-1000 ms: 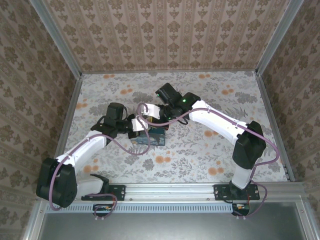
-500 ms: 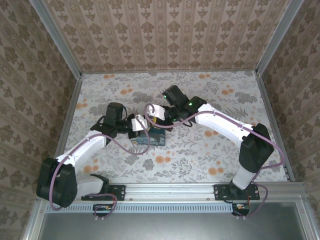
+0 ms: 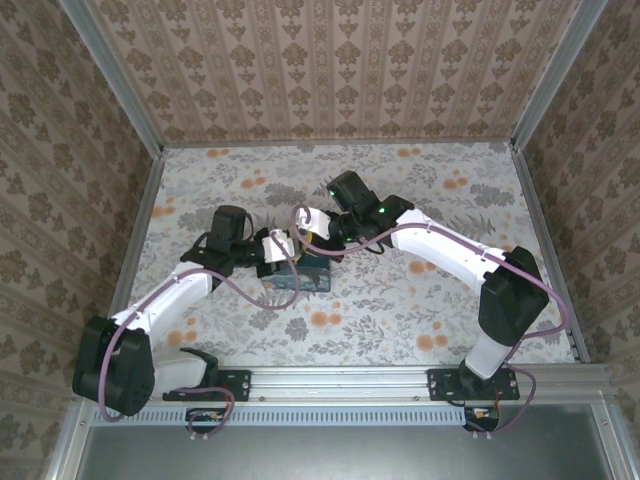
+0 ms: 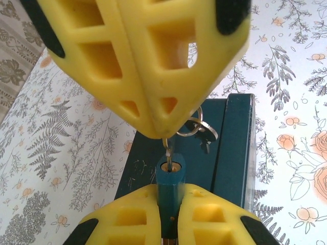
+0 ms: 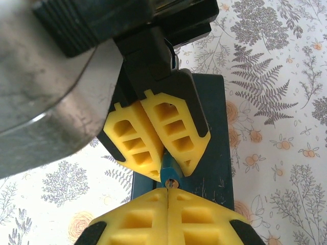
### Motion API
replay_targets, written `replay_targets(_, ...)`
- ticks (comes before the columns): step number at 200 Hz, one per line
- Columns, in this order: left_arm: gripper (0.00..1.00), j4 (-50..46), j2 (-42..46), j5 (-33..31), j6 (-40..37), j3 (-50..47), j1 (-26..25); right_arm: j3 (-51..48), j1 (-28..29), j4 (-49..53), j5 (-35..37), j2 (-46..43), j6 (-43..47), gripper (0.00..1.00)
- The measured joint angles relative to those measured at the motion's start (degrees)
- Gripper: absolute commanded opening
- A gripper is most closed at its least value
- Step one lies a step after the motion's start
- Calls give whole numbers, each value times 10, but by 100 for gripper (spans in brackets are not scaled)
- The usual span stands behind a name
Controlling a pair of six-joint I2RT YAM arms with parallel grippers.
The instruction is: Unlock a padlock with a key
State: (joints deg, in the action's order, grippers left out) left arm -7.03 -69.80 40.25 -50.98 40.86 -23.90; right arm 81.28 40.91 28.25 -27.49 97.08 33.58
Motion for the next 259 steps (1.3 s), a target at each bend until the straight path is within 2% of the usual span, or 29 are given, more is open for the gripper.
replay_targets(121,0,-9,2,-6,13,0,9,0,6,-30,4,21,-26,0)
replay_targets(142,0,-8,3,-12,15,0,11,9,6,-28,4,28,-52,0)
replay_targets(168,0,-7,6,-16,22,0,11,11,0,-29,-10,29,-139,0)
replay_targets(217,0,-10,12,-28,30,0,11,-2,-18,-68,-70,38,-371,0)
replay_targets(259,0,-12,17,-36,34,0,12,-14,-23,-99,-84,38,-514,0)
